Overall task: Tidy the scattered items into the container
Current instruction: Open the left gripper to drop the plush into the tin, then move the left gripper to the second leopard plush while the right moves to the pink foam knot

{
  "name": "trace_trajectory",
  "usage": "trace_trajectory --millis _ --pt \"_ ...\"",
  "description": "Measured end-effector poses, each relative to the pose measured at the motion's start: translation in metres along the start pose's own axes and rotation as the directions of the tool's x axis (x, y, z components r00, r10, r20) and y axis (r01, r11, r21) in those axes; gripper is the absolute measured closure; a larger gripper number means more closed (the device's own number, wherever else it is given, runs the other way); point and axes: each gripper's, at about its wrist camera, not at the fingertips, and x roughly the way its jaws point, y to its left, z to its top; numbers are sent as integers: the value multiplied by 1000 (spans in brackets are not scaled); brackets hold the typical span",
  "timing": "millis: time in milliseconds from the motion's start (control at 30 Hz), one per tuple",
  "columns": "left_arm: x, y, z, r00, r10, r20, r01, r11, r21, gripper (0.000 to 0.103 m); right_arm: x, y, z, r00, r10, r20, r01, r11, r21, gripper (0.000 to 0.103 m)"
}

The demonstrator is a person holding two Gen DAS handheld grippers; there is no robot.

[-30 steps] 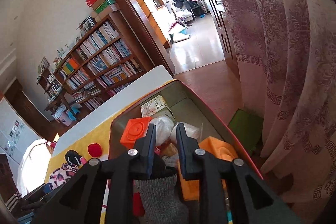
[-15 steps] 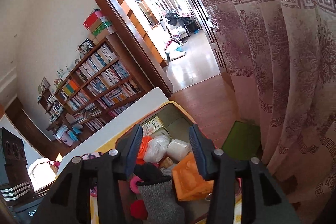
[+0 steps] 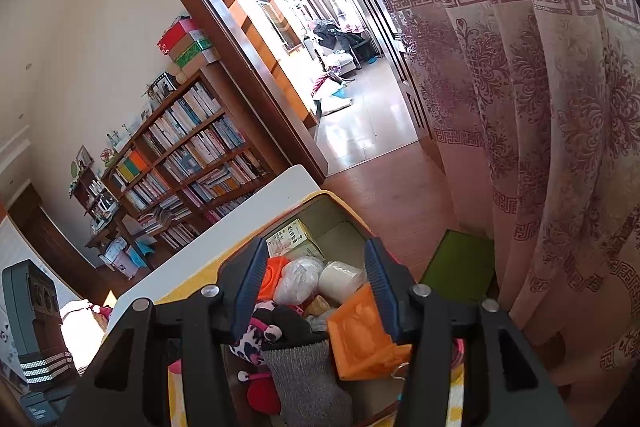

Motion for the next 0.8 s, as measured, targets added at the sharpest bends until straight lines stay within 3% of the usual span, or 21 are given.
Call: trace_trajectory --millis 333,800 --pt "-34 74 -21 988 154 30 -150 984 -92 7 12 23 -18 999 3 -33 -6 996 -93 48" --pt "-83 176 -59 943 331 24 -316 918 -239 7 14 59 -33 998 13 -56 -24 977 -211 48"
